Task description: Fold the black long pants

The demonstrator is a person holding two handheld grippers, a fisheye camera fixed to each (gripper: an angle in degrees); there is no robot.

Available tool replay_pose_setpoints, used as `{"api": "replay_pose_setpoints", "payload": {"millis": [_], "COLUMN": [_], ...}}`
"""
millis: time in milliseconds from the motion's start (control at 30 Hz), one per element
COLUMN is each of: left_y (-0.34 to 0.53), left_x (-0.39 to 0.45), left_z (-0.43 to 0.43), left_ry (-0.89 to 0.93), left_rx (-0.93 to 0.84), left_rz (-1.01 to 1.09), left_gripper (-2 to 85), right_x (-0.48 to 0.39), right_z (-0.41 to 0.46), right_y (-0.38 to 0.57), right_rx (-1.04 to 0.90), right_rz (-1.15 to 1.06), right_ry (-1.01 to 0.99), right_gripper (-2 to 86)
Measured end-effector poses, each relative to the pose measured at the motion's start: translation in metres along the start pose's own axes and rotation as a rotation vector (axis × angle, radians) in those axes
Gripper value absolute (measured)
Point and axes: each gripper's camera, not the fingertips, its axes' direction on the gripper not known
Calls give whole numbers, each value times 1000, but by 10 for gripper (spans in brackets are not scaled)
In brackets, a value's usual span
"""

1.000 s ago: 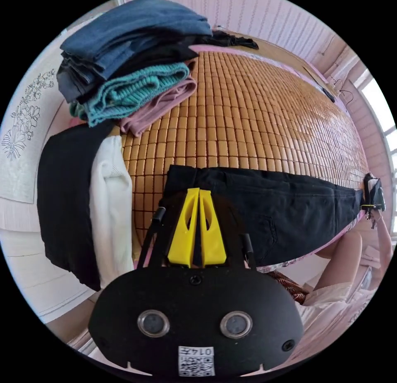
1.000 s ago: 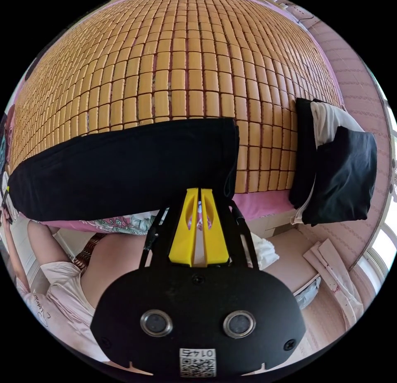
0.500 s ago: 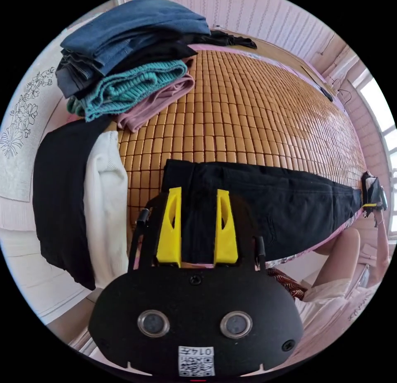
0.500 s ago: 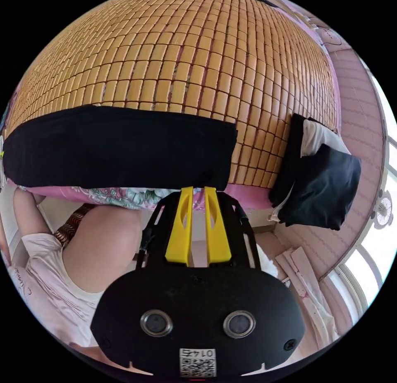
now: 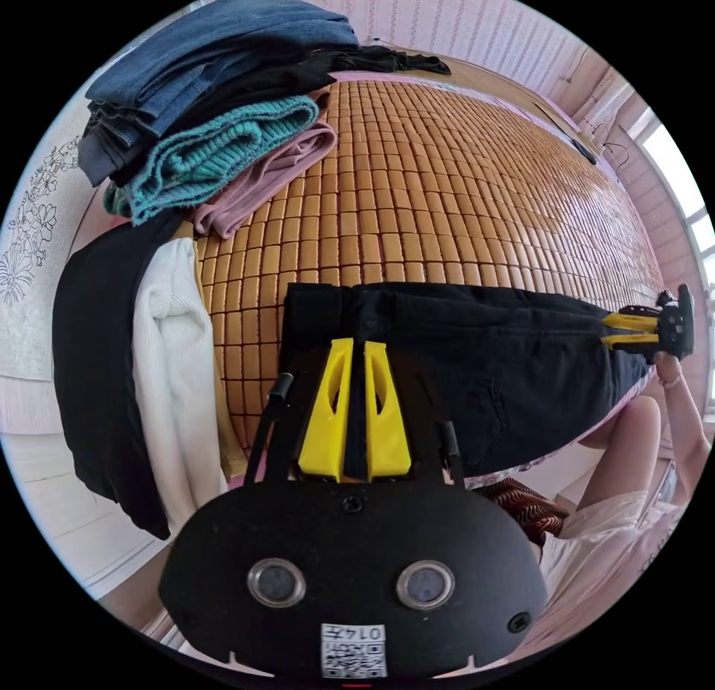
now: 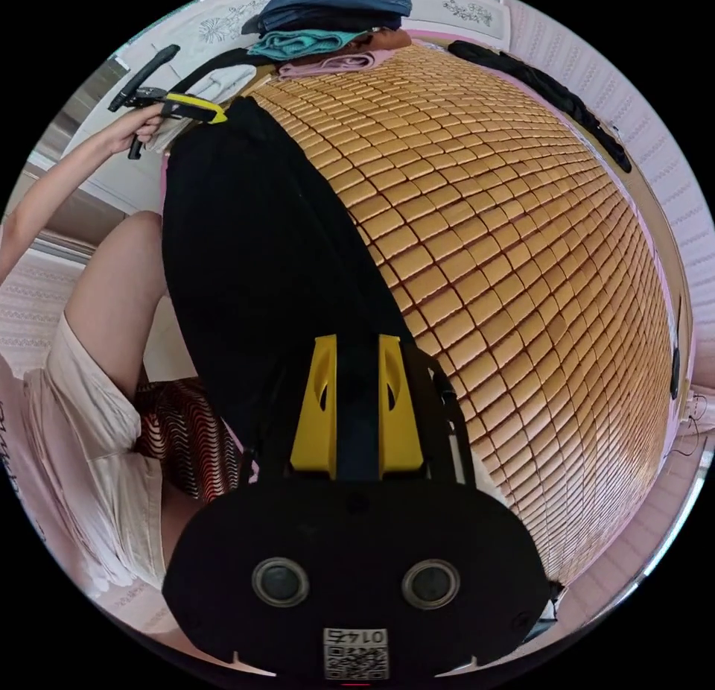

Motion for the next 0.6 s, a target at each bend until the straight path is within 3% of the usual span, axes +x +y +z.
{"api": "replay_pose_setpoints", "payload": {"millis": [200, 367, 533, 600], "left_y": [21, 47, 48, 39], "left_x": [21, 27, 30, 36], "left_z": [-12, -53, -46, 9], "left_ry": [-51, -58, -41, -79], "left_rx": [60, 171, 273, 148], "left_rz": [51, 62, -10, -45], "left_gripper": [-5, 0, 29, 43], "right_x": [3, 1, 24, 30], "right_z": [-21, -53, -1, 47], "right_y": [38, 51, 41, 40], "right_rx": [84, 166, 145, 56], "right_rz": [17, 3, 181, 288], "right_ry": [-125, -89, -105, -107], "right_gripper": [11, 7, 11, 14]}}
